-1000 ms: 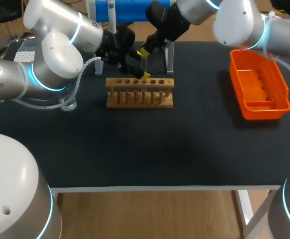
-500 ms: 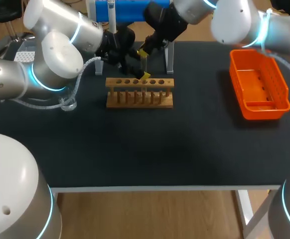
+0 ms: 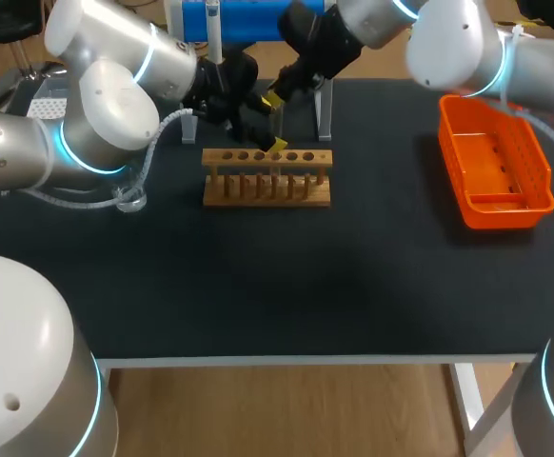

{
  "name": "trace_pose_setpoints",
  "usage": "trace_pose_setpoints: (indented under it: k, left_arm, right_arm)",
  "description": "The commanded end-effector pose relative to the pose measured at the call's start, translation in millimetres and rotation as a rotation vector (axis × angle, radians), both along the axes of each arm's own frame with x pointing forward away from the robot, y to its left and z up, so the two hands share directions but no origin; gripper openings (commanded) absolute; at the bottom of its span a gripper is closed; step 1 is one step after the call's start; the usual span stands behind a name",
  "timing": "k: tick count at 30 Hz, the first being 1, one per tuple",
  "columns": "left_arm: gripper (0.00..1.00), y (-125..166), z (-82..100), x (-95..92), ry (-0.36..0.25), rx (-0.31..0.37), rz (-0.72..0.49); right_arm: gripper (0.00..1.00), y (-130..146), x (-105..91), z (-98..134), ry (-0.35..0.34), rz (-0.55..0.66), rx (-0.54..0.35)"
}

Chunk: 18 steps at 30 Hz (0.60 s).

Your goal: Invert the test tube, pick up the pipette, mount the tip to pipette, aspirate from beaker and dispense into the tube, eject the tip, return the pipette, and cap with the stopper.

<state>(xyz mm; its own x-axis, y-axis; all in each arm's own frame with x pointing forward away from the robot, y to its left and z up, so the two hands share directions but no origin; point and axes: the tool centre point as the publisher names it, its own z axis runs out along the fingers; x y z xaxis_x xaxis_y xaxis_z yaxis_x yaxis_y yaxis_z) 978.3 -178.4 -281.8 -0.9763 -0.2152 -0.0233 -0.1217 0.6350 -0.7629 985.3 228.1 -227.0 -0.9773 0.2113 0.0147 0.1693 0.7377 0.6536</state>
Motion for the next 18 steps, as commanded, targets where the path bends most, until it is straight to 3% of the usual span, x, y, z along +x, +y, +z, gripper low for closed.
trace_pose_setpoints:
  k: [1, 18]
  left_arm:
    - [1.0, -0.1, 0.7, 0.5, 0.004, 0.003, -0.002]
    - [1.0, -0.1, 0.7, 0.5, 0.004, 0.003, -0.002]
  right_arm:
    - [0.0, -0.3, 0.2, 0.2, -0.003, -0.001, -0.015]
    - [0.0, -4.0, 1.9, 2.8, -0.004, -0.018, 0.015]
